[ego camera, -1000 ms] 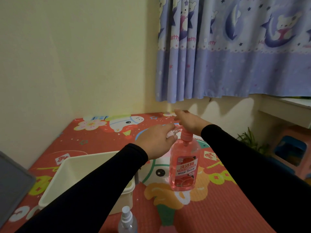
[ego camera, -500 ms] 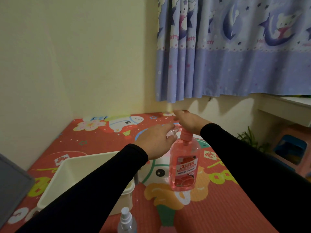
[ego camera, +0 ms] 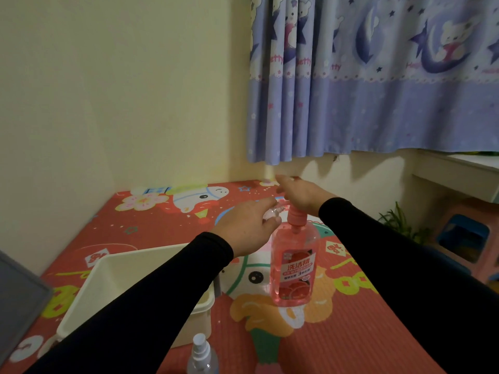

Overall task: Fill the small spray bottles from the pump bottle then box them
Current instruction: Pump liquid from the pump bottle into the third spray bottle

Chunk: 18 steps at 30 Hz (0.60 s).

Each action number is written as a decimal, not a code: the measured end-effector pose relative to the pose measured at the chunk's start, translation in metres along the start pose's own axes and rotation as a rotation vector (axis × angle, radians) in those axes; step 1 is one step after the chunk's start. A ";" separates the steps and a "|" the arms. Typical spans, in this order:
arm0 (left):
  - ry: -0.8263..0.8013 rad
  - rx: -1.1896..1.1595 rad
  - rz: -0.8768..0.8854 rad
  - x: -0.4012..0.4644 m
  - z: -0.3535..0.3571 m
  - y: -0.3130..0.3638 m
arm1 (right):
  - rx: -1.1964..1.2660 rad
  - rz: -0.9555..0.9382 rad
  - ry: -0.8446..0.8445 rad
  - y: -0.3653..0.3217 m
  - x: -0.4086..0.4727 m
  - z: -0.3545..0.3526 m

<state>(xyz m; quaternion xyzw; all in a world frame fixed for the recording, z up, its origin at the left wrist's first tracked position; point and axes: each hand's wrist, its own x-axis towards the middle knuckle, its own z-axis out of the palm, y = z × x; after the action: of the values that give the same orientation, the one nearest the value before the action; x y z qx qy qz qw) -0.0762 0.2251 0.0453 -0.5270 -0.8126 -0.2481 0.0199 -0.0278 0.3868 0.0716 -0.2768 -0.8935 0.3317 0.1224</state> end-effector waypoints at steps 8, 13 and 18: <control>-0.002 0.035 0.002 0.001 -0.014 0.009 | -0.078 -0.045 -0.015 -0.006 -0.008 -0.014; -0.003 0.036 0.004 -0.001 -0.014 0.009 | -0.076 -0.020 0.005 -0.003 -0.002 -0.010; -0.015 -0.005 0.014 -0.002 -0.006 0.004 | -0.023 -0.021 -0.068 -0.001 -0.004 -0.001</control>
<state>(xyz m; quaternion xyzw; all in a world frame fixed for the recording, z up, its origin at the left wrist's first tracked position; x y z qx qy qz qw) -0.0732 0.2220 0.0514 -0.5344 -0.8085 -0.2462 0.0141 -0.0243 0.3841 0.0733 -0.2573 -0.9037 0.3294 0.0925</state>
